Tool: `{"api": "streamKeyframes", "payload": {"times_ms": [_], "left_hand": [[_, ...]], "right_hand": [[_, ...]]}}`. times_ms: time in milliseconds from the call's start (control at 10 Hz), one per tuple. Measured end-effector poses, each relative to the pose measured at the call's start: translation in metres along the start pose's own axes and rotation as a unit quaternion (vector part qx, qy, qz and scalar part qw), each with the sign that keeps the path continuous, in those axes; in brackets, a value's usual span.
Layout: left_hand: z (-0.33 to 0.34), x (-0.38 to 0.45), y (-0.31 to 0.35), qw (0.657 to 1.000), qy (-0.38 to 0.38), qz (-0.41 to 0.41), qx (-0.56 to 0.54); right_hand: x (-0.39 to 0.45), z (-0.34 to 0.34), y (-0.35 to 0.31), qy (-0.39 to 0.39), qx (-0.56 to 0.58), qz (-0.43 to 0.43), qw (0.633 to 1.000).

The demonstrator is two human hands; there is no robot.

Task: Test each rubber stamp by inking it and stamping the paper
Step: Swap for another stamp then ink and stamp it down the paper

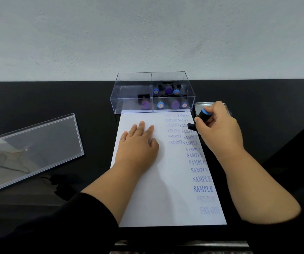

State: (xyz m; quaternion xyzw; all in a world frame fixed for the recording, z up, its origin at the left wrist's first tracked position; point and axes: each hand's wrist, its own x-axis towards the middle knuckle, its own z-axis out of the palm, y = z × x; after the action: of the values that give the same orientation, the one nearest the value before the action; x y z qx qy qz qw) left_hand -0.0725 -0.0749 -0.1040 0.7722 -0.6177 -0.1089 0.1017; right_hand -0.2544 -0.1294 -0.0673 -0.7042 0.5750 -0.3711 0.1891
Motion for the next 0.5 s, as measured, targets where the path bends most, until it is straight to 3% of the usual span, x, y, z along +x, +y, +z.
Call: {"api": "streamKeyframes", "payload": {"times_ms": [500], "left_hand": [[0.001, 0.000, 0.000, 1.000, 0.003, 0.000, 0.003]], "right_hand": [[0.015, -0.008, 0.017, 0.029, 0.002, 0.027, 0.999]]}}
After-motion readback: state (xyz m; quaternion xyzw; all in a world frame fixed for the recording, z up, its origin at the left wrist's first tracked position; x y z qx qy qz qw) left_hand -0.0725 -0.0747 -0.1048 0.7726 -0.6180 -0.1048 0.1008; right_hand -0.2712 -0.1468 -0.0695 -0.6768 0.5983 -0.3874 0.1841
